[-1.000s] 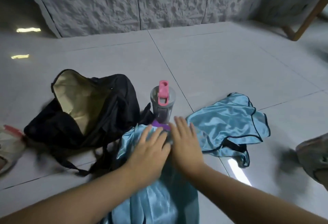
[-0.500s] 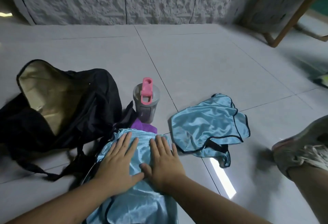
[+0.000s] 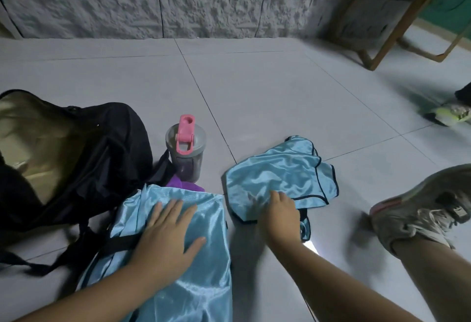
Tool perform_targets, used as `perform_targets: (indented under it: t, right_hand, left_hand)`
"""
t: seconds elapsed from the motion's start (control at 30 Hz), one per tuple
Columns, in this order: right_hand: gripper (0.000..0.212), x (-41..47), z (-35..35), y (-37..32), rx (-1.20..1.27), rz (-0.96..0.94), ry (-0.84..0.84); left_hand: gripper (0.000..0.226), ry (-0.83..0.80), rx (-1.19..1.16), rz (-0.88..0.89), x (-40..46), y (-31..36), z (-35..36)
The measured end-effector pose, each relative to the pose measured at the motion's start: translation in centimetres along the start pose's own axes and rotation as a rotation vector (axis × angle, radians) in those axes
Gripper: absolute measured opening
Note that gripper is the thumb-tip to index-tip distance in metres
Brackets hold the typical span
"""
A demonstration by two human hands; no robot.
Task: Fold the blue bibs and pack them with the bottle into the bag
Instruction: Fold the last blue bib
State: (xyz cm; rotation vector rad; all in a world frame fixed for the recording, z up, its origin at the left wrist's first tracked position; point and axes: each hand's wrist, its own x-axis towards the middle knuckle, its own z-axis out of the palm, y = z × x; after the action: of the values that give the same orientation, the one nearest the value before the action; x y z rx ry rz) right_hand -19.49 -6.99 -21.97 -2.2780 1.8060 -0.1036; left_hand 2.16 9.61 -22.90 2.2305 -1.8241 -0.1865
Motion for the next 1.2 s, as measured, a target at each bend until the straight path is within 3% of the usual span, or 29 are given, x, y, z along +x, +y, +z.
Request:
perform_targets:
  t: [0.07, 0.13, 0.3, 0.43, 0.57, 0.77, 0.87, 0.93, 1.03, 1.2]
  right_hand:
    - [0.068, 1.1, -0.6, 2.8, -0.058, 0.095, -0.145]
    - [0.074, 1.7, -0.5, 4.6, -0.101, 0.055, -0.228]
    - [0.03, 2.4, -0.1, 5.7, -0.18, -0.027, -0.181]
    - [0.008, 3.0, -1.6, 4.6, 0.086, -0.077, -0.027]
    - [0.022, 4.8, -6.4, 2.3, 0.486, -0.02, -0.042]
    - [0.038, 4.9, -11.9, -1.8, 0.761, -0.147, -0.142]
    - [0.035, 4.0, -14.1, -3.8, 0.791, -0.223, -0.179]
    - [0.039, 3.6, -15.4, -4.7, 0.806, -0.262, -0.211]
    - [0.038, 3.8, -17.5, -5.0, 0.754, -0.279, -0.204]
    - [0.03, 4.8, -20.7, -3.0, 0.833, -0.127, 0.058]
  left_hand:
    - [0.066, 0.042, -0.04, 0.016, 0.7, 1.2, 0.2]
    - [0.059, 0.056, -0.067, 0.006, 1.4, 2.6, -0.1]
    - [0.05, 0.07, -0.137, 0.019, 3.4, 5.3, -0.4]
    - [0.038, 0.048, -0.272, -0.014, 4.9, 6.4, 0.0]
    - [0.015, 0.008, -0.461, -0.106, 6.0, 7.5, 0.1]
    - [0.049, -0.196, -0.757, -0.466, 8.3, 9.6, -1.3]
    - [0.046, -0.283, -1.04, -0.492, 10.0, 10.4, -2.0]
    - [0.033, -0.286, -1.023, -0.437, 11.2, 11.0, -2.2]
    - [0.014, -0.157, -0.748, -0.49, 12.6, 10.8, -3.0]
    - [0.009, -0.023, -0.597, -0.439, 13.3, 9.1, -4.3]
